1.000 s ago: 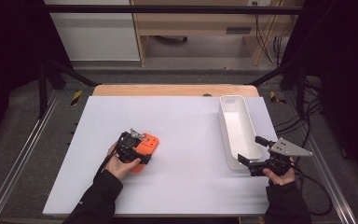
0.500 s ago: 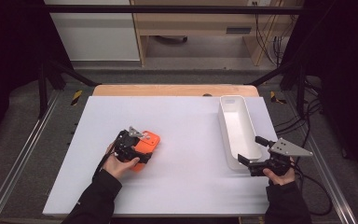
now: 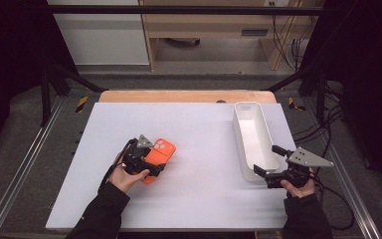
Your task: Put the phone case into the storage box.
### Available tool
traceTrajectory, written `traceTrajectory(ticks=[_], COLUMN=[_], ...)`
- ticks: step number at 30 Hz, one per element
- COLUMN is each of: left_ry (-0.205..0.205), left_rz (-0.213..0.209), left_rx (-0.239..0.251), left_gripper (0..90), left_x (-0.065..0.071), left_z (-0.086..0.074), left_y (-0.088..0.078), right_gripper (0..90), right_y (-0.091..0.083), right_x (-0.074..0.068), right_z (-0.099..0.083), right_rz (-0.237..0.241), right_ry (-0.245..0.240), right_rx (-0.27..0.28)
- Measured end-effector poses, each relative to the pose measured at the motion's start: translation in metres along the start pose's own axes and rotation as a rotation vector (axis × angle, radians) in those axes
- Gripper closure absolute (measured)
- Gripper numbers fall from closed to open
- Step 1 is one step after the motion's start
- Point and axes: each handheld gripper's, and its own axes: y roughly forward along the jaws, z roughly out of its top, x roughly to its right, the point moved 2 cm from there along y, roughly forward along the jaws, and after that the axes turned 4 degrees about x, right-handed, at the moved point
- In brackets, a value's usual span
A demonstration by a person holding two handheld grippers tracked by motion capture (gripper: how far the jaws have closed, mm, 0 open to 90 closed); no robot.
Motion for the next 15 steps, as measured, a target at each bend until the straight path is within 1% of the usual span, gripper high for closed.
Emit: traceTrajectory(ticks=[2,3,8,12,13,15], left_ry=[0.004,0.014,0.032,0.056,0.056,0.065], left_rz=[-0.005,-0.011,-0.026,-0.041,-0.041,-0.049], left_rx=[0.0,0.005,0.012,0.02,0.02,0.025], left_gripper=[12.6,12.6,12.6,12.6,12.6,12.7], left_x=[0.001,0.004,0.01,0.018,0.018,0.022], left_z=[0.001,0.002,0.005,0.008,0.008,0.01], left_y=[-0.001,-0.002,-0.006,-0.01,-0.01,-0.012], right_gripper=[0.4,0.4,0.5,0.5,0.4,0.4], right_y=[0.0,0.0,0.0,0.0,0.0,0.0], right_x=[0.0,0.0,-0.001,-0.001,-0.001,-0.002], right_z=[0.0,0.0,0.001,0.001,0.001,0.001], right_rz=[0.0,0.001,0.003,0.006,0.006,0.008], right_ry=[-0.001,-0.001,-0.001,-0.004,-0.005,-0.008], right_rx=[-0.001,-0.001,0.001,0.001,0.001,0.001])
